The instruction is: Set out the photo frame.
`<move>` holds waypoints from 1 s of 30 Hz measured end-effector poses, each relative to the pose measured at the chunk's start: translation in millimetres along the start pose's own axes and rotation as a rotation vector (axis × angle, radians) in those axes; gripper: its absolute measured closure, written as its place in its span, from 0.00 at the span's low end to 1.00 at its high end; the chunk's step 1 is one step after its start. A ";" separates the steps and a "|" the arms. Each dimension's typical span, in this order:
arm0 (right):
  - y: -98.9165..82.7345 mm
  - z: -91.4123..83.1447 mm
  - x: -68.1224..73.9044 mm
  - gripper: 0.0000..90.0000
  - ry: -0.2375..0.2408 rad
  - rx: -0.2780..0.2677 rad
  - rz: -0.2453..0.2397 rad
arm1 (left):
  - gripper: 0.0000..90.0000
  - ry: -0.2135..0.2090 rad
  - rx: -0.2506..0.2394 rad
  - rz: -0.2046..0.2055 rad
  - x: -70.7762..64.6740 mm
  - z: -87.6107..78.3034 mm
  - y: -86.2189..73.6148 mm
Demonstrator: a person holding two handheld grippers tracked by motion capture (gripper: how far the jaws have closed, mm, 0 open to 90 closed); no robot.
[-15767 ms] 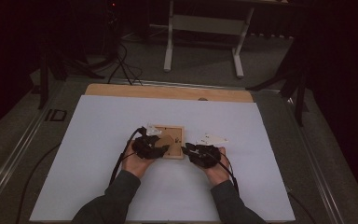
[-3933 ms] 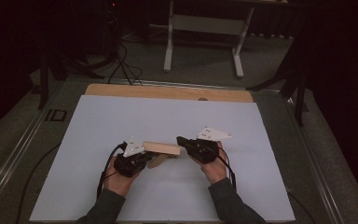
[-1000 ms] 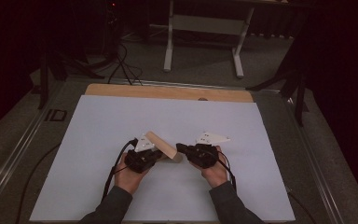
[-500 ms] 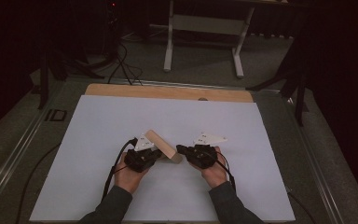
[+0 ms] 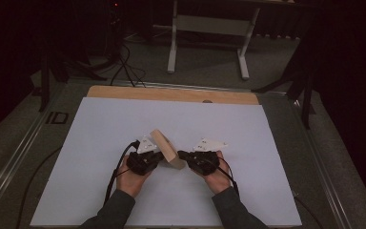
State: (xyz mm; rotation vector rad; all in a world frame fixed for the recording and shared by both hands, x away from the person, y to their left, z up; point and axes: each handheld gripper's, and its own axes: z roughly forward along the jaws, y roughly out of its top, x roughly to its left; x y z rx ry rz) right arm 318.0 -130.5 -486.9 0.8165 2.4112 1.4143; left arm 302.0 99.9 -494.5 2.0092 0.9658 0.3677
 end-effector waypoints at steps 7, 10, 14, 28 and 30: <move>1.2 2.6 8.9 0.99 0.012 0.009 -0.038 | 0.99 -0.010 -0.003 -0.030 4.3 0.1 -2.2; 1.2 3.5 10.8 0.99 0.017 0.011 -0.046 | 0.99 -0.010 -0.008 -0.043 5.4 0.7 -3.1; 2.0 5.8 15.8 0.99 0.024 0.012 -0.061 | 0.99 -0.006 -0.012 -0.058 7.7 0.5 -4.2; 2.8 7.7 20.7 0.86 0.035 0.017 -0.096 | 0.81 0.031 -0.046 -0.120 18.4 -8.2 -6.8; 3.6 6.3 20.4 0.77 0.028 0.010 -0.090 | 0.74 0.054 -0.053 -0.134 19.9 -11.6 -6.6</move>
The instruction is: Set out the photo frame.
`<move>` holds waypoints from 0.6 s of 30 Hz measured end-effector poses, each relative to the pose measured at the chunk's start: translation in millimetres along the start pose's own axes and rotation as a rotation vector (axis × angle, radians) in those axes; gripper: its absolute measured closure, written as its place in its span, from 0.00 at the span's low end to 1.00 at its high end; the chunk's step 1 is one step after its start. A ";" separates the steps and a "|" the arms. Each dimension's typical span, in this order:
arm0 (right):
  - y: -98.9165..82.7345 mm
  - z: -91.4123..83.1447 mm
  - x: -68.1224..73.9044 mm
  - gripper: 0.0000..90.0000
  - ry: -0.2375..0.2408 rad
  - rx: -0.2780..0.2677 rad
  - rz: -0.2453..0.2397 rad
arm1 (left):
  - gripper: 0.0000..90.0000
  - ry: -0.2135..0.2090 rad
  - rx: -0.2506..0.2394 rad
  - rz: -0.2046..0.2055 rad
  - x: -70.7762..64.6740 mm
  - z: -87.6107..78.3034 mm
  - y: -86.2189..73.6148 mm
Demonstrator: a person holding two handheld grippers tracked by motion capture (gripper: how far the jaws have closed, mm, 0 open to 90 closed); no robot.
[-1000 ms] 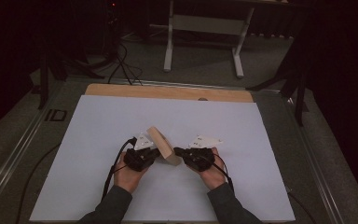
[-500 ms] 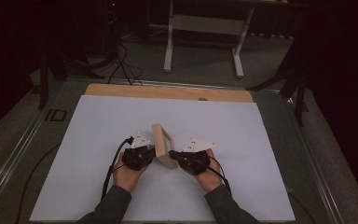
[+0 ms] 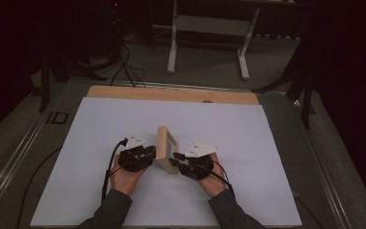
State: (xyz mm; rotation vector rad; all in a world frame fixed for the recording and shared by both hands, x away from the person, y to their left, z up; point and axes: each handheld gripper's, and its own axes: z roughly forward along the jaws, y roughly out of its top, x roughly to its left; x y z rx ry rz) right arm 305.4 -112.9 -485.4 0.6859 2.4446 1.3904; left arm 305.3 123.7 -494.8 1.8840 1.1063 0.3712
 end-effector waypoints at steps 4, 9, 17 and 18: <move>0.5 -1.8 -1.8 0.71 -0.008 -0.006 0.004 | 0.64 0.032 -0.027 -0.020 2.3 -8.1 1.1; 1.8 -5.5 -4.5 0.64 -0.020 -0.016 0.014 | 0.54 0.051 -0.061 -0.053 4.6 -18.5 3.0; 2.8 -10.4 -8.6 0.60 -0.027 -0.025 0.024 | 0.44 0.036 -0.090 -0.101 9.9 -30.6 5.1; 2.9 -10.8 -8.9 0.59 -0.027 -0.026 0.026 | 0.44 0.031 -0.094 -0.106 10.3 -32.0 5.3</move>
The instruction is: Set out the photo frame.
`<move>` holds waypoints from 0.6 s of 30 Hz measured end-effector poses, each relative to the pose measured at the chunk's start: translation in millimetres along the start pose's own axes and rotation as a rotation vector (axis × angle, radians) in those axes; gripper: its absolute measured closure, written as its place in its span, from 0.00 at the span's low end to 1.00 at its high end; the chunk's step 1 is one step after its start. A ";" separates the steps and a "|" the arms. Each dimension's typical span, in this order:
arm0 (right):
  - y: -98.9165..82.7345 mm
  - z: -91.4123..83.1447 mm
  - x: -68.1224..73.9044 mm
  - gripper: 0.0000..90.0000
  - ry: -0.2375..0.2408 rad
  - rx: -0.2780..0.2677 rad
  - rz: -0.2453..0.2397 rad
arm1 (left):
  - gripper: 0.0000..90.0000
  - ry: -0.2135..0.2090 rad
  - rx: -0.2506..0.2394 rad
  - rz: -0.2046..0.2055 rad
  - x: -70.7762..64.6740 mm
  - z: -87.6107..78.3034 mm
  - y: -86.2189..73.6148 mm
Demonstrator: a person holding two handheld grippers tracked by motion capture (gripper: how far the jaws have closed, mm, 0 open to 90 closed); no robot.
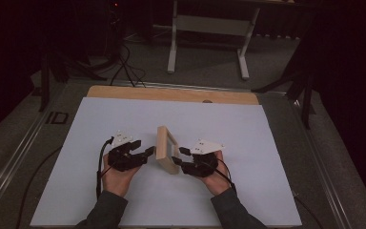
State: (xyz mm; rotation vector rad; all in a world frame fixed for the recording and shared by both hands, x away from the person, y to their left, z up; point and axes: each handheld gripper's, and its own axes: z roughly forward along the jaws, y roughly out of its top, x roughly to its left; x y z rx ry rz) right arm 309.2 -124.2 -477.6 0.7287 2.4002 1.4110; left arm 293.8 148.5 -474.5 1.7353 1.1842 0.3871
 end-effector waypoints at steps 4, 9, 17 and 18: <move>0.2 -0.8 -0.7 0.59 -0.005 0.000 0.000 | 0.42 -0.018 -0.024 -0.015 -0.9 -5.3 2.1; 0.3 -1.7 -1.7 0.59 -0.008 -0.001 0.000 | 0.37 -0.062 -0.066 0.002 -13.2 -12.1 7.6; 1.5 -5.2 -4.1 0.59 -0.019 -0.015 0.007 | 0.28 -0.069 -0.064 0.026 -29.2 -5.4 9.1; 1.5 -5.2 -4.1 0.59 -0.019 -0.015 0.007 | 0.27 -0.069 -0.064 0.026 -29.2 -5.4 9.1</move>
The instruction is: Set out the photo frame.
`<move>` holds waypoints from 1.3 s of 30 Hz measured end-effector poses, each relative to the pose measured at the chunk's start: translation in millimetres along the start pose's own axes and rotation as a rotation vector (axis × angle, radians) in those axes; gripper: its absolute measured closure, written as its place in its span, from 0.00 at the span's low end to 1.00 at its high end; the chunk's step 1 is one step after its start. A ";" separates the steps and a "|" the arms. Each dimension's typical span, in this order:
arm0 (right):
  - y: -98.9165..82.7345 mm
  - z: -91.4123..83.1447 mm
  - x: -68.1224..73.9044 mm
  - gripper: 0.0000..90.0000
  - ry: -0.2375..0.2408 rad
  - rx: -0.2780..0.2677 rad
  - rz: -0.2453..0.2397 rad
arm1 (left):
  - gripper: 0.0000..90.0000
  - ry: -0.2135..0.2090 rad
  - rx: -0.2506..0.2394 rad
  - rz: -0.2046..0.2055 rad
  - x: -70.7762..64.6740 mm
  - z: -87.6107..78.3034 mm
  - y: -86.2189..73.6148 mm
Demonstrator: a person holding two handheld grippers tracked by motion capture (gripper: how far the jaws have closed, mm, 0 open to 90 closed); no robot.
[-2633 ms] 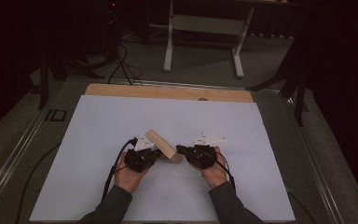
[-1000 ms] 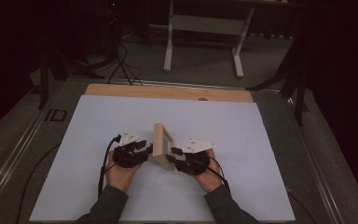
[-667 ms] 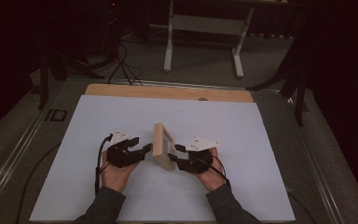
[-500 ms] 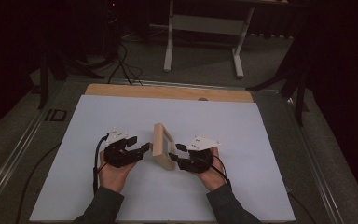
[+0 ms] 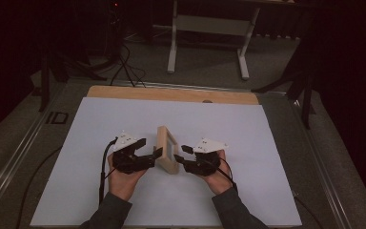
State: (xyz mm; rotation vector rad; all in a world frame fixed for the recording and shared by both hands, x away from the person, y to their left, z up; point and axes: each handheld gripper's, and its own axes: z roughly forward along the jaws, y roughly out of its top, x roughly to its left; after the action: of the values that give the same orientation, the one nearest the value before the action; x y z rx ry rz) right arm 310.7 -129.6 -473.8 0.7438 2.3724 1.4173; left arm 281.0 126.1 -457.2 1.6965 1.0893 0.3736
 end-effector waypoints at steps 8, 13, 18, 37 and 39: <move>1.7 -3.8 -2.5 0.60 -0.009 -0.013 0.006 | 0.24 -0.009 0.054 0.007 -10.0 19.8 -5.7; 3.4 -7.6 -4.5 0.60 -0.020 -0.024 0.009 | 0.25 0.000 0.085 -0.013 -10.6 28.5 -9.4; 4.6 -10.2 -6.0 0.60 -0.030 -0.032 0.008 | 0.31 -0.007 0.109 -0.039 -7.5 34.4 -14.1; 6.4 -13.0 -6.0 0.60 -0.047 -0.036 -0.006 | 0.49 -0.026 0.114 -0.029 -9.5 31.2 -12.7; 6.6 -13.3 -6.0 0.60 -0.050 -0.037 -0.007 | 0.51 -0.023 0.112 -0.029 -9.2 30.9 -12.6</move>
State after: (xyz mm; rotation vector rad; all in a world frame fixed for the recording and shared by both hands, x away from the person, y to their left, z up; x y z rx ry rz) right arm 311.1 -140.1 -461.8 0.7513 2.3027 1.4196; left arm 291.4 101.0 -478.6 1.7772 1.1346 0.2786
